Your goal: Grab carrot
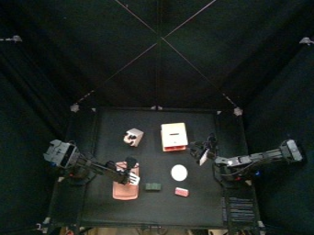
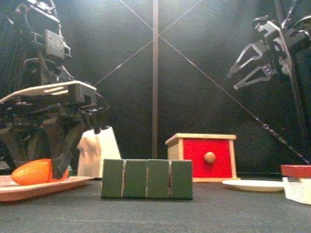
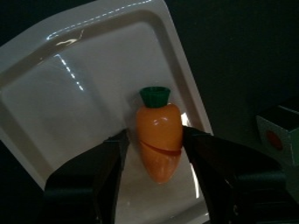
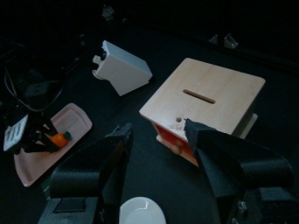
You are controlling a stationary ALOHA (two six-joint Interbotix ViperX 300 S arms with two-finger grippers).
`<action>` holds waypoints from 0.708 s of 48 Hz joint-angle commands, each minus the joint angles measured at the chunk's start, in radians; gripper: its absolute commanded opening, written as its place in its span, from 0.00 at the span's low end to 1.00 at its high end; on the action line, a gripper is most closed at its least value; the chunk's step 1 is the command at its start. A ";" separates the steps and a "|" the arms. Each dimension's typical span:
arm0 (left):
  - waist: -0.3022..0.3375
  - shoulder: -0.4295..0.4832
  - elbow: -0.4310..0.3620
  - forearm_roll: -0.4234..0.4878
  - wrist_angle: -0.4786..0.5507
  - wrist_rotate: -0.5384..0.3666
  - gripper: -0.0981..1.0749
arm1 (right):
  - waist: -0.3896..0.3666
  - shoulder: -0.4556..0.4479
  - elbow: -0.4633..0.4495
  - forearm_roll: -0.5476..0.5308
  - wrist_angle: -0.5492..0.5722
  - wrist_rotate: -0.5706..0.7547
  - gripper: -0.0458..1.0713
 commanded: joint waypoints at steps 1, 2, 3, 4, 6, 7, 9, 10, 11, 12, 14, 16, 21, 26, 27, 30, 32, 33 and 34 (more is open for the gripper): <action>0.002 -0.008 -0.012 0.005 -0.003 -0.002 0.82 | -0.003 0.003 -0.011 -0.005 0.000 0.000 0.81; 0.002 -0.008 -0.012 0.005 -0.002 -0.002 0.82 | -0.002 0.003 -0.011 -0.005 0.002 0.000 0.81; 0.002 -0.009 -0.012 0.003 -0.002 -0.002 0.82 | -0.003 0.003 -0.011 -0.005 0.000 0.000 0.81; 0.002 -0.009 -0.012 0.003 -0.002 -0.002 0.82 | -0.003 0.003 -0.011 -0.005 0.002 0.000 0.81; 0.002 -0.008 -0.012 0.005 -0.002 -0.002 0.82 | -0.002 0.003 -0.011 -0.005 0.000 0.000 0.81; 0.002 -0.008 -0.012 0.003 -0.002 -0.002 0.82 | -0.002 0.003 -0.011 -0.005 0.000 0.000 0.81; 0.002 -0.008 -0.012 0.003 -0.002 -0.002 0.82 | -0.002 0.005 -0.011 -0.005 0.002 0.000 0.81; 0.002 -0.008 -0.012 0.003 0.000 -0.002 0.82 | -0.002 0.003 -0.011 -0.005 0.000 0.000 0.81; 0.002 -0.008 -0.012 0.003 0.000 -0.002 0.82 | -0.002 0.003 -0.011 -0.005 0.000 0.000 0.81; 0.002 -0.008 -0.012 0.003 0.000 -0.002 0.82 | -0.002 0.003 -0.011 -0.005 0.002 0.000 0.81; 0.002 -0.008 -0.012 0.003 0.000 -0.002 0.82 | -0.002 0.003 -0.011 -0.005 0.002 0.000 0.81; 0.002 -0.008 -0.012 0.003 0.002 -0.002 0.82 | -0.003 0.003 -0.011 -0.005 0.000 0.000 0.81; 0.002 -0.008 -0.015 0.005 0.003 -0.002 0.82 | -0.003 0.003 -0.011 -0.005 0.000 0.000 0.81; 0.000 -0.008 -0.015 0.003 0.003 -0.002 0.79 | -0.002 0.003 -0.011 -0.005 0.002 0.000 0.81; 0.002 -0.008 -0.015 0.003 0.003 -0.002 0.78 | -0.003 0.003 -0.011 -0.006 0.000 0.000 0.81; 0.002 -0.008 -0.015 0.003 0.003 -0.002 0.73 | -0.003 0.005 -0.011 -0.005 0.002 0.000 0.81; 0.002 -0.008 -0.015 0.003 0.003 -0.002 0.69 | -0.003 0.003 -0.011 -0.006 0.000 0.000 0.81; 0.002 -0.008 -0.015 0.003 0.003 -0.002 0.67 | -0.002 0.003 -0.011 -0.006 0.002 0.000 0.81; 0.002 -0.008 -0.015 0.005 0.003 -0.002 0.64 | -0.003 0.003 -0.011 -0.005 0.000 0.000 0.81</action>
